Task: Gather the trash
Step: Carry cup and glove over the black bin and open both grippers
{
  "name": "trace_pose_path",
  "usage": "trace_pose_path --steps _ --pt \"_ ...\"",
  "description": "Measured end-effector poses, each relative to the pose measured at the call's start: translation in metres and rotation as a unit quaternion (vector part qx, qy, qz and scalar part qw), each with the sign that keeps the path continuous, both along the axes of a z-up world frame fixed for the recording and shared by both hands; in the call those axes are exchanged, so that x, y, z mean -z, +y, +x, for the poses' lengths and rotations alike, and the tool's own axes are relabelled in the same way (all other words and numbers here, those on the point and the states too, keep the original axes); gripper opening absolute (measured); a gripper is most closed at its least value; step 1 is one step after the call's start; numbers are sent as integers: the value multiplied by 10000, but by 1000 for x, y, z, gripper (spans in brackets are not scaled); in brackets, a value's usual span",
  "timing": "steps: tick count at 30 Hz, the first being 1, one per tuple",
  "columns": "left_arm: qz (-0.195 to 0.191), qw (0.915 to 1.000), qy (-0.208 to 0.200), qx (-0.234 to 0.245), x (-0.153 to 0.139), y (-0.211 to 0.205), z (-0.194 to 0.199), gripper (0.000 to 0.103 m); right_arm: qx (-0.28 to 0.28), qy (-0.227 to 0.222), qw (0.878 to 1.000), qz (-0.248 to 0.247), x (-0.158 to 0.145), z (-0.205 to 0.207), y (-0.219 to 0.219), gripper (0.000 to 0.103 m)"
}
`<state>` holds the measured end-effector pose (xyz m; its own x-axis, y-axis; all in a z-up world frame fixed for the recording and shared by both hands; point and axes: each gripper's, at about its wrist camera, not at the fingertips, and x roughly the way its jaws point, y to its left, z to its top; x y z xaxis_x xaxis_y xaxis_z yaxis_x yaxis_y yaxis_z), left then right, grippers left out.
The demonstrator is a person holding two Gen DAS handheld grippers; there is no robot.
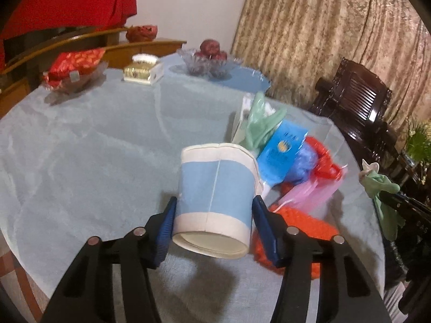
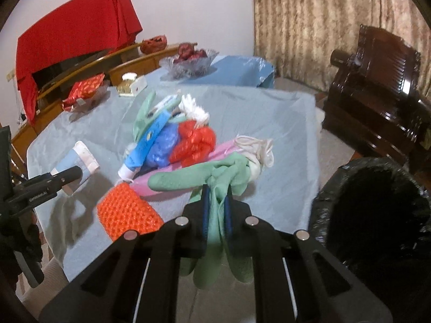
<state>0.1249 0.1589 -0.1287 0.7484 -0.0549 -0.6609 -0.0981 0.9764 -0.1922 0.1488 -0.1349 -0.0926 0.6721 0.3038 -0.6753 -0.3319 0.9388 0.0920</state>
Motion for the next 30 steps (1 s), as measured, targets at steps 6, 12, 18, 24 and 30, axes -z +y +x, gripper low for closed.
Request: trace_pose_path --steps 6,12,18,24,30 --pt "40 9986 -349 402 -34 -32 0 55 193 -376 9990 150 -33 -17 -26 9" --pt "-16 9921 -583 1107 -54 -99 11 55 568 -598 9965 99 -49 -32 -66 9" --pt "-105 9798 -615 1899 -58 -176 26 55 1154 -593 9915 35 -45 -50 -123 9" --pt "-222 9650 -641 2532 -53 -251 40 55 1767 -470 9831 -67 -29 -64 -179 9" --pt "-255 9517 -639 2993 -44 -316 44 55 2220 -335 9744 -155 -10 -70 -221 9"
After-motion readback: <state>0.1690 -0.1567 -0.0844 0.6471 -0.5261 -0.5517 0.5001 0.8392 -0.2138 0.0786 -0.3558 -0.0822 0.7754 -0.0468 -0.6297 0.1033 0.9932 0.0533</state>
